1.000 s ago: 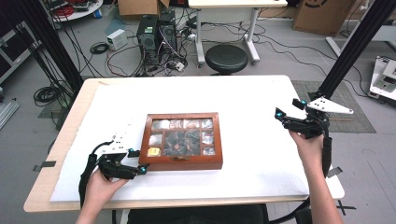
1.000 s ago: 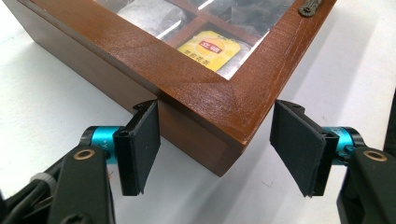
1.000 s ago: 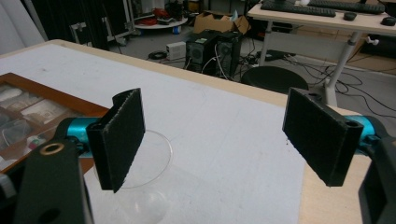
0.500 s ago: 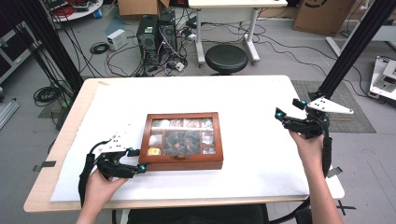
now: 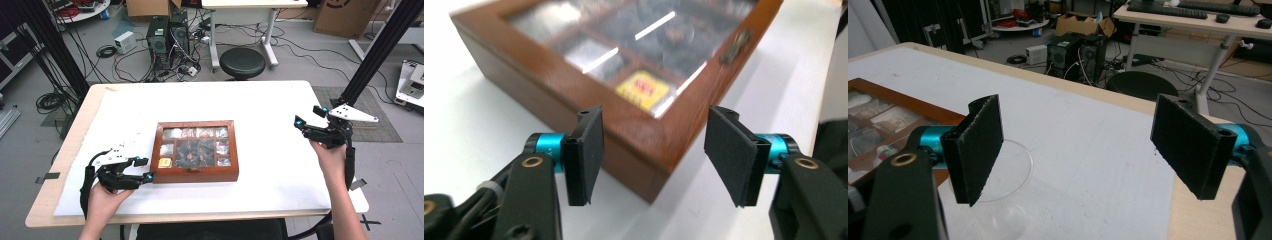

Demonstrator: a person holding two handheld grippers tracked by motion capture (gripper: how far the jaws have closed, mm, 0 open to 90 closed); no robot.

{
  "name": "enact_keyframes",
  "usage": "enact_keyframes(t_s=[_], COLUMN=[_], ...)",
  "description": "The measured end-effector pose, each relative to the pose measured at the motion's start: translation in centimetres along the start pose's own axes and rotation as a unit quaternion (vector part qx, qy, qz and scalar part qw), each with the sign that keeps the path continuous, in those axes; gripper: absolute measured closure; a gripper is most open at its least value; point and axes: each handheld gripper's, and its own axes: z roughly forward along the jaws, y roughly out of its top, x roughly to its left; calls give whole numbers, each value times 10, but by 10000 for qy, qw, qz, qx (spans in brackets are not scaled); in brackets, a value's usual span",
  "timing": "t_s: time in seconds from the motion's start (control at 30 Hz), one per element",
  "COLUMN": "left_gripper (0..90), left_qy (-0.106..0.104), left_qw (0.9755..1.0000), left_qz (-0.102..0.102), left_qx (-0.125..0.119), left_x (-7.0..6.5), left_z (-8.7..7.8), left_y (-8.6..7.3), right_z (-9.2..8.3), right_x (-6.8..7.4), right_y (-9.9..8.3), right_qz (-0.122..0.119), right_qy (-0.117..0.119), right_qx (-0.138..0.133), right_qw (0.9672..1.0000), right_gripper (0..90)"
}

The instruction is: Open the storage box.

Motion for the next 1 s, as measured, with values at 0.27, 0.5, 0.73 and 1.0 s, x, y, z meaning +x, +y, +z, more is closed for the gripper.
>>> enact_keyframes(t_s=[0.27,0.5,0.73,1.0], left_gripper=[371,421,468,474], left_qy=[14,119,137,241], left_qw=[9978,9982,9986,9994], left_qz=[67,75,138,167], left_qx=[654,590,482,164], left_x=[-1,-2,-4,-7], left_z=[15,12,9,4], left_y=[-6,-4,-3,2], right_z=[1,2,3,3], right_x=[0,0,1,1], right_y=[0,-1,-1,-1], right_qz=[-25,-16,-39,10], right_qy=[8,4,11,2], right_qx=[4,23,38,37], right_qw=[10000,10000,10000,10000], right_gripper=[214,214,214,214])
